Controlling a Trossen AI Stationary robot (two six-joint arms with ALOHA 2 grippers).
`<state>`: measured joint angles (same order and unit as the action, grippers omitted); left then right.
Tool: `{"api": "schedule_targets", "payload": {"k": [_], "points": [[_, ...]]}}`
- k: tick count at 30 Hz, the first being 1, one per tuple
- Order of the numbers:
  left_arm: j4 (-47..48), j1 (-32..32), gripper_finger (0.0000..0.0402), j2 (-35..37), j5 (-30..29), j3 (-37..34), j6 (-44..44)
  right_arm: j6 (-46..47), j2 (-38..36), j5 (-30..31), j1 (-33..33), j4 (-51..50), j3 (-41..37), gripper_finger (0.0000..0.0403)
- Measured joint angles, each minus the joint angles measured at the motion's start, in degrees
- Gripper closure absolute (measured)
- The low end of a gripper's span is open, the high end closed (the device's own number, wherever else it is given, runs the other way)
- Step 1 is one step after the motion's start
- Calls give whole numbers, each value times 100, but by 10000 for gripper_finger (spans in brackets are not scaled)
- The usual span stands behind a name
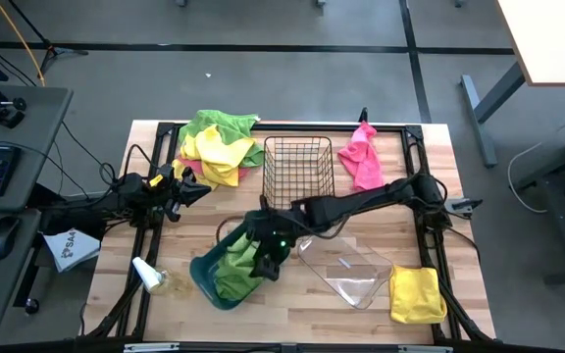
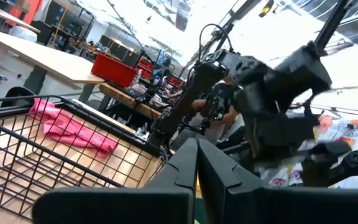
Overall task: Sort microfiber towel by color & place in baskets
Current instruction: Put the top left yellow towel into the transparent bin
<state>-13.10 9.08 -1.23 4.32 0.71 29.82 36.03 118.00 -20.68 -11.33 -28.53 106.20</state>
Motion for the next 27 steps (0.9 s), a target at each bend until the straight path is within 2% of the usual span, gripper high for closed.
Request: {"api": "schedule_targets", "payload": {"k": [3,7,13,15,17,19,21,23,27], "points": [[-2,-2,401,1,1,2,2,-44,-118,-65,121,-180,259,106],[-2,-2,401,-1,-4,2,0,-429,-231,202,275,-1193,819,117],[32,-2,401,-1,-3,0,0,-1278,-231,997,297,-3355,1508,138],[-120,-2,402,-1,-68,0,6,-1476,-232,1400,259,-4219,1614,145],[-345,-2,401,0,-276,2,409,-1559,-228,1965,223,-5053,1636,150],[-716,-1,402,-5,-519,-2,874,-1580,-257,2538,214,-5778,1544,155],[-1144,-2,401,-56,-753,9,982,-1721,-348,3043,242,-6194,1291,158],[-1255,-2,401,-158,-1028,21,1040,-1978,-613,3339,308,-6038,798,160],[-1093,0,402,-693,-1655,399,1200,-2363,-1572,3383,700,-5391,-678,161]]}}
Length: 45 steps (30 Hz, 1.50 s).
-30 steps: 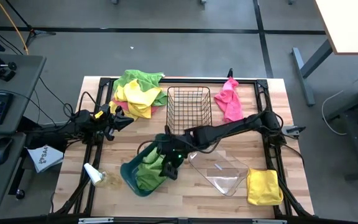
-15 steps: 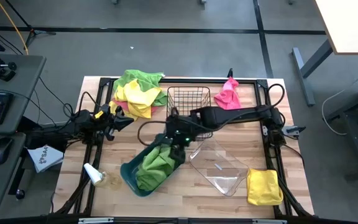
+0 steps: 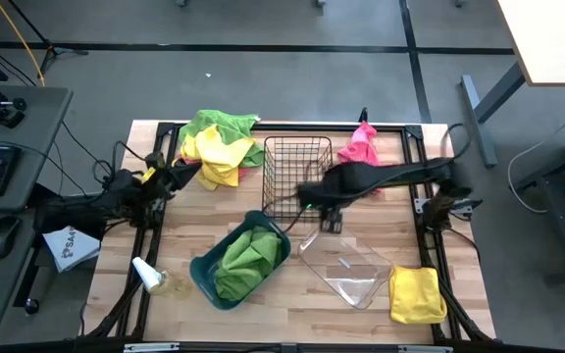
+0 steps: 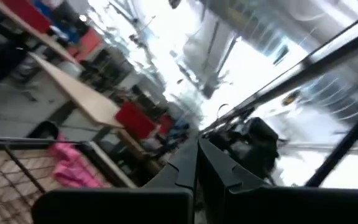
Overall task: Sort microfiber towel by color & place in baskets
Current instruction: Put the top left yellow towel into the transparent bin
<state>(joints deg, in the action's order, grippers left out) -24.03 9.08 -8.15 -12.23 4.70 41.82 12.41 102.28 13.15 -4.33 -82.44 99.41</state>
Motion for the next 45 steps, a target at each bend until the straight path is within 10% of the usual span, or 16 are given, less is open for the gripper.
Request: {"api": "schedule_targets", "payload": {"k": [9,20,32,45], "points": [[1631,39,401,-2858,-39,2225,-1281,-71,-2704,-862,1456,2771,-3405,161],[6380,1273,353,-5737,-72,5148,-2696,-104,-3653,-1877,2150,3835,-4325,161],[7342,2289,205,-7350,89,5347,-4791,541,-3552,-1963,2144,4590,-4327,161],[7486,2778,201,-8383,-54,5349,-5784,2211,-3552,-1935,2146,5396,-4329,161]]}}
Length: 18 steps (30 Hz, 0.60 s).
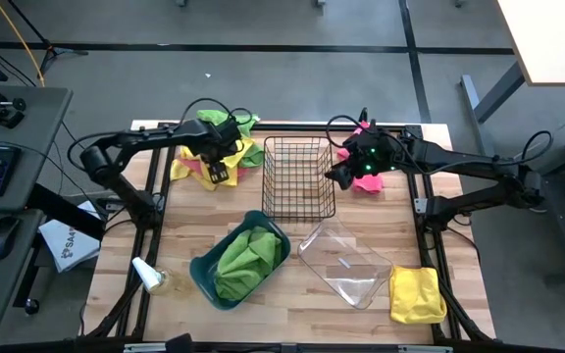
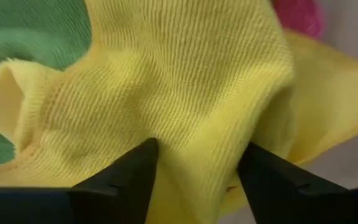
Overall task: Sort microfiber towel by color & place in baskets
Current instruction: Put the top left yellow towel into the transparent bin
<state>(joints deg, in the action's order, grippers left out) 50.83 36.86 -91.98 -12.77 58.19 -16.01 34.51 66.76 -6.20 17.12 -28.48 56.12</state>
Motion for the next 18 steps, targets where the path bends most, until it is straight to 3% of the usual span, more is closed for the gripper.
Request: {"api": "schedule_targets", "payload": {"k": [3,7,11,18], "points": [[15,31,257,-30,10,0,-75,152,2,2,0,37,0,161],[-6,39,380,244,193,0,-158,303,2,0,-2,179,0,161],[209,53,397,906,221,219,-168,304,2,-96,-24,592,0,161],[417,-215,401,2344,704,1397,-398,60,2,-498,-162,2027,0,161]]}}
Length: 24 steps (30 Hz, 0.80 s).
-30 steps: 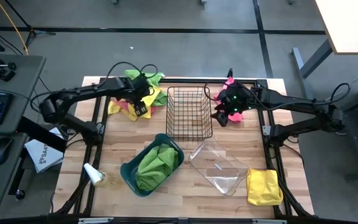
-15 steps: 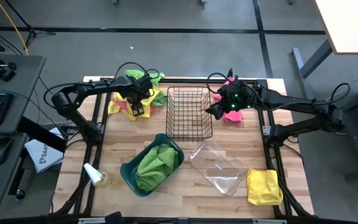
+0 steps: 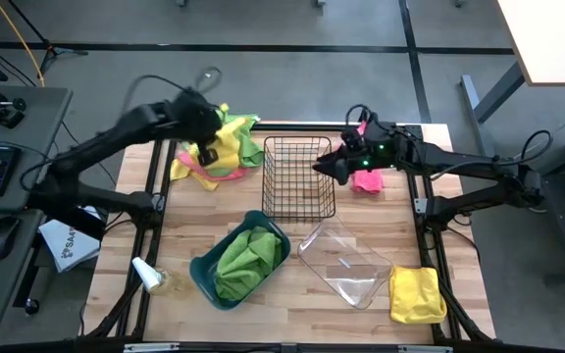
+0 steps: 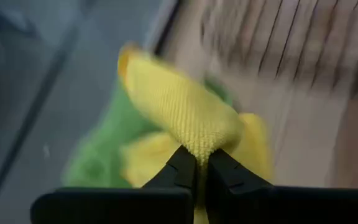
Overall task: Sort microfiber towel by color & place in baskets
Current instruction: Put the top left yellow towel into the transparent bin
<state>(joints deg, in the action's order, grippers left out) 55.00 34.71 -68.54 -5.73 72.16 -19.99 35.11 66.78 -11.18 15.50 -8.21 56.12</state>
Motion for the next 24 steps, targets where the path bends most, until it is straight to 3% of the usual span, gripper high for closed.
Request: {"api": "schedule_targets", "payload": {"k": [5,11,20,24], "points": [[-683,-506,401,397,151,786,518,-219,0,187,-169,1399,0,161],[-1744,-1106,401,125,166,1306,1077,-1416,0,749,-366,2785,2,161],[-2618,-1597,401,-852,314,1793,881,-2092,153,1093,-403,2803,43,161],[-2630,-1690,401,-1264,515,2164,715,-2625,549,1093,-443,2340,540,161]]}}
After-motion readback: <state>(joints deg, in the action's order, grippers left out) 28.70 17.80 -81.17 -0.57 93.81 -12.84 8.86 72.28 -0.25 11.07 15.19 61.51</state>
